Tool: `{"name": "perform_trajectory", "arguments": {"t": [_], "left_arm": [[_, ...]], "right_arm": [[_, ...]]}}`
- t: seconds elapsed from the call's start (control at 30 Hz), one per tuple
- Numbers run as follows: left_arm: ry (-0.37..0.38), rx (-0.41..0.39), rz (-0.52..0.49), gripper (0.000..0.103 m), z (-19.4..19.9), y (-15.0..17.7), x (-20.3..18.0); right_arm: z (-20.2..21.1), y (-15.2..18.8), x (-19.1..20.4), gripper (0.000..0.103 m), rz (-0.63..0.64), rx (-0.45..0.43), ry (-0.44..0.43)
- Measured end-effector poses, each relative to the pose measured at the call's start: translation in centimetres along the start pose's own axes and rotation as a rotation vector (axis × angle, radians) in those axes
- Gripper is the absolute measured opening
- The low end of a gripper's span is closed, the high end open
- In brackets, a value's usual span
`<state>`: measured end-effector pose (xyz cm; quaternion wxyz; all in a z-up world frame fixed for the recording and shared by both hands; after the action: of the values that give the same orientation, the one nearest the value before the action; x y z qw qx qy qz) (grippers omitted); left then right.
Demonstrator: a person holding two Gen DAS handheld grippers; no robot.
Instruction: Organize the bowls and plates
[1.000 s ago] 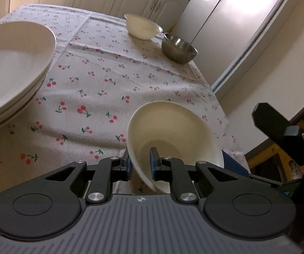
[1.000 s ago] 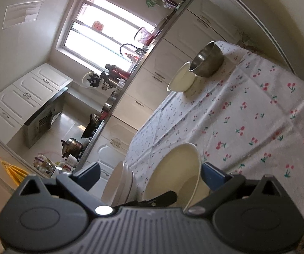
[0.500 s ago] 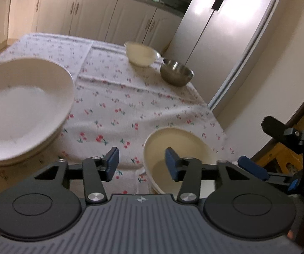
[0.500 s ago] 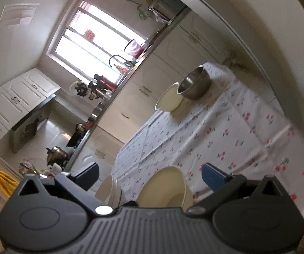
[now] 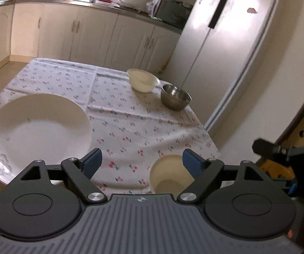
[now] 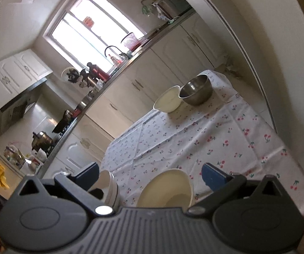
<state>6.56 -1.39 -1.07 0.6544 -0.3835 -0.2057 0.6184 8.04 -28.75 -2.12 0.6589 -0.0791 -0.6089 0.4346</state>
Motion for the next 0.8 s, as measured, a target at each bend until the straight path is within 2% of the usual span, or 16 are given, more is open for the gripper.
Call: {"name": "perform_trajectory", "arguments": {"t": [0.13,0.4,0.63,0.8], "left_arm": [[-0.022,-0.019,0.007,0.103,0.1,-2.3,0.3],[-0.056,-0.079,0.017,0.103,-1.5,-7.9,0.4],[-0.060,-0.066,0.066,0.103,-6.5,-12.5,-0.5],[-0.081,-0.054,0.078,0.101,-11.0,-14.7,-1.5]], "right_arm": [[-0.3,-1.6,0.6,0.102,0.047,0.013,0.022],[-1.7,-7.2,1.3,0.102,0.094,-0.019,-0.033],[-6.3,-11.8,0.0,0.102,0.086,-0.018,-0.094],[-11.2,-14.4,-1.6,0.102,0.082,0.038,-0.120]]}}
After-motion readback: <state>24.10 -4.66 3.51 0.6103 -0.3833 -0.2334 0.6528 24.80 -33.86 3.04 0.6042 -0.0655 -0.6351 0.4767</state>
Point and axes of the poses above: each gripper's, at about its wrist camera, not at the fingertips, and z roughly against the way its jaws point, x to its left, y to its underside, the point moved 2 cm from there along -z, roughly the way its jaws point, and after that the axes turned 10 degrees about -y, right-handed, at the moved point
